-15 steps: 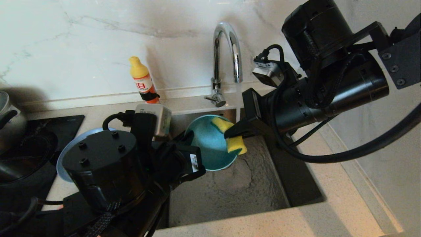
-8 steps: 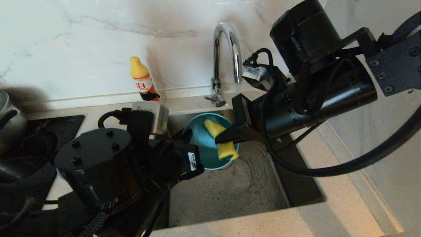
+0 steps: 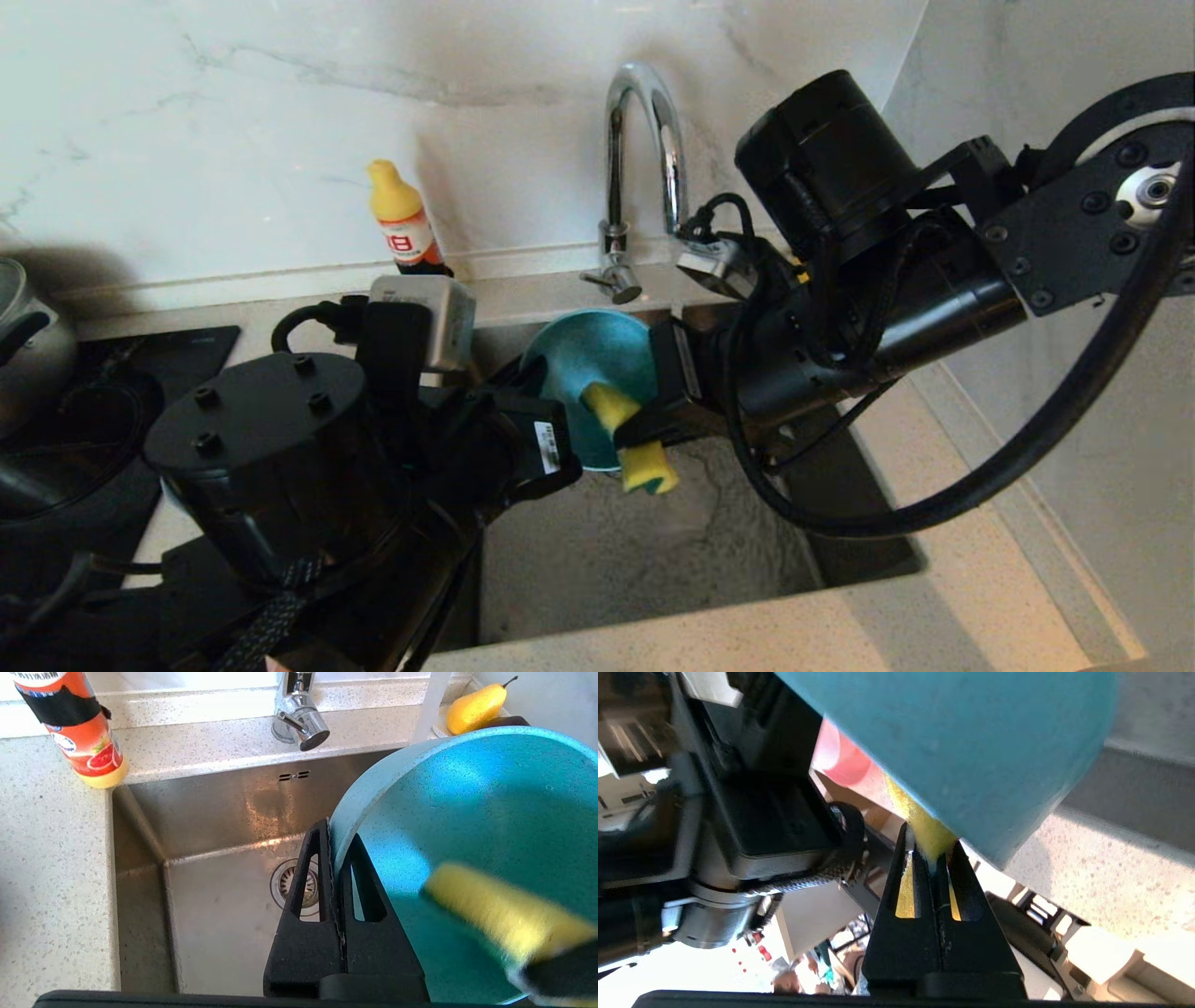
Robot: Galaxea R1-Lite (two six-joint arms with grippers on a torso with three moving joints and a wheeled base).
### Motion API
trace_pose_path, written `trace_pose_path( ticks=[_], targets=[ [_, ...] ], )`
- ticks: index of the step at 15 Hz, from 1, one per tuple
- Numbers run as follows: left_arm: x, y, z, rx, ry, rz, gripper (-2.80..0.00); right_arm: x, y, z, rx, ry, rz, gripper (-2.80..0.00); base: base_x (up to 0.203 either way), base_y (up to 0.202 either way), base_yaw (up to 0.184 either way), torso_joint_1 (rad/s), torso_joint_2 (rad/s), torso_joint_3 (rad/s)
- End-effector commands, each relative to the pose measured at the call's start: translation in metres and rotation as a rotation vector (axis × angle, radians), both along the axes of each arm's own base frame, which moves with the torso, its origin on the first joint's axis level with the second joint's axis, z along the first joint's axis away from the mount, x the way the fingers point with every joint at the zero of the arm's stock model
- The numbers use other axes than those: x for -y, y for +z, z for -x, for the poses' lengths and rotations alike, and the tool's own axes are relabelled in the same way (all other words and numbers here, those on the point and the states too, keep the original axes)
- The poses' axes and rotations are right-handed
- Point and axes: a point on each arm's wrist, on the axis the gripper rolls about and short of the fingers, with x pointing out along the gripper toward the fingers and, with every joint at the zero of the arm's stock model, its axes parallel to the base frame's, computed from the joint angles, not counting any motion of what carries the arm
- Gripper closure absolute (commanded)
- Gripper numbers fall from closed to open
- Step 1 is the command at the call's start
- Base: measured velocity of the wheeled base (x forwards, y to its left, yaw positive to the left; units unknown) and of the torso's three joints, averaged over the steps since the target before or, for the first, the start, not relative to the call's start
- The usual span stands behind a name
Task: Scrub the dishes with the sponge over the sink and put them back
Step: Wipe the bowl
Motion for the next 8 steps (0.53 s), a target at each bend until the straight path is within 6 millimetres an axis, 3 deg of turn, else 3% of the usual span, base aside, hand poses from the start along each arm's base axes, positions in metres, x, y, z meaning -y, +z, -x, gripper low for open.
trace_pose_path(
  ticks=[1,5,8],
  targets=[
    [0.0,-0.001,0.0,0.0,0.003,0.003,0.0,-0.008,-0.008,0.003,-0.025,0.022,0.019,0.0,0.0,0.0,0.0,0.0,0.0,0.0],
    [-0.001,-0.001,0.0,0.001,0.005,0.006,0.0,-0.023,-0.011,0.007,-0.023,0.057,0.016,0.0,0.0,0.0,0.0,0.0,0.0,0.0],
    [-0.001,-0.001,0.0,-0.002,0.005,0.003,0.0,-0.021,-0.008,0.008,-0.021,0.054,0.014,0.0,0.0,0.0,0.0,0.0,0.0,0.0]
  ],
)
